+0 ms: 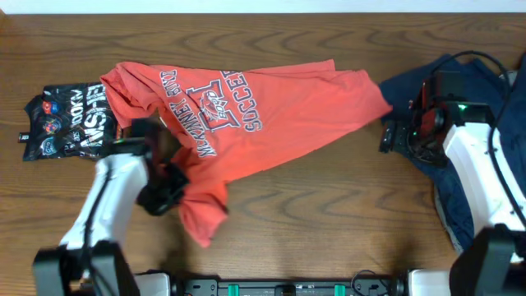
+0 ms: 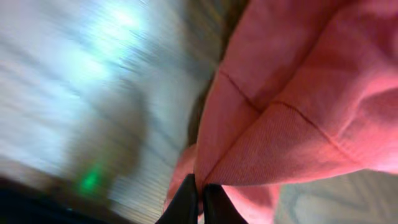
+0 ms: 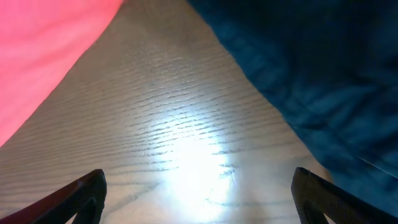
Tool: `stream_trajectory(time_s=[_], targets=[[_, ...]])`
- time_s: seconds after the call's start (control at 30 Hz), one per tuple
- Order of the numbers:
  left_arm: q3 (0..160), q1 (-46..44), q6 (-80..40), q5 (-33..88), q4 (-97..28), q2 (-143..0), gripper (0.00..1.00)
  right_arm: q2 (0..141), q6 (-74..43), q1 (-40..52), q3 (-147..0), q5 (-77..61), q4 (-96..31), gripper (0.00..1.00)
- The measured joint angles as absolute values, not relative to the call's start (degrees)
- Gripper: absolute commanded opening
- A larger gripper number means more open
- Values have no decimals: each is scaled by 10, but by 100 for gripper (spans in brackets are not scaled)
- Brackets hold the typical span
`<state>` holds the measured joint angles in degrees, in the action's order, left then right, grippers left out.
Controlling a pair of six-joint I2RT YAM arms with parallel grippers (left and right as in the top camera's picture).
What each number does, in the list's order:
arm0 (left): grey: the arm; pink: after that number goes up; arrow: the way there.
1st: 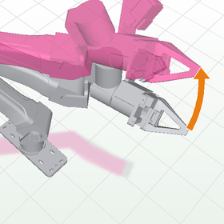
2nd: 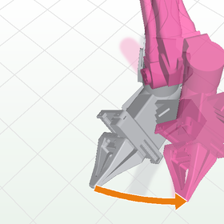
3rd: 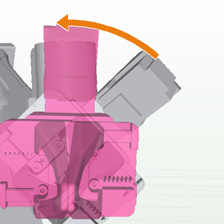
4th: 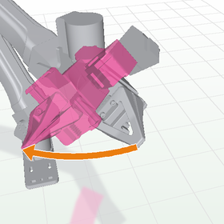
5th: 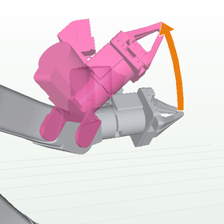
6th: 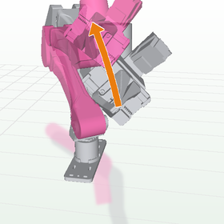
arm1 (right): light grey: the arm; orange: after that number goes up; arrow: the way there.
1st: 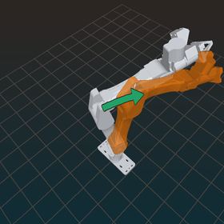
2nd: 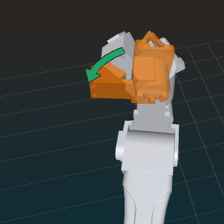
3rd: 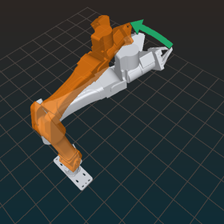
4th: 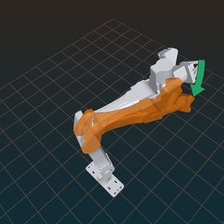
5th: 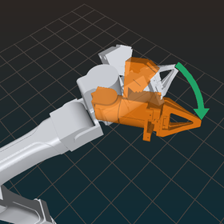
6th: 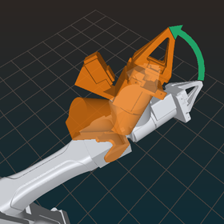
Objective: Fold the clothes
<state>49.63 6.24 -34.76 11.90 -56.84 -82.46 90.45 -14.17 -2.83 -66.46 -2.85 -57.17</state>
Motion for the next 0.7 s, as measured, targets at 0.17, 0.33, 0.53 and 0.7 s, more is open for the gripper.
stream_trajectory(time_s=[0.17,0.33,0.53,0.7], targets=[[496,126,-320,102,-587,-794,6,943,-139,-29,-641,-33,-534,88],[496,131,-298,101,-603,-793,6,992,-129,-35,-621,-33,-500,81],[496,131,-288,100,-608,-793,6,1050,-132,-104,-615,-17,-434,78],[496,131,-280,100,-611,-793,6,1053,-150,-202,-619,1,-409,82]])
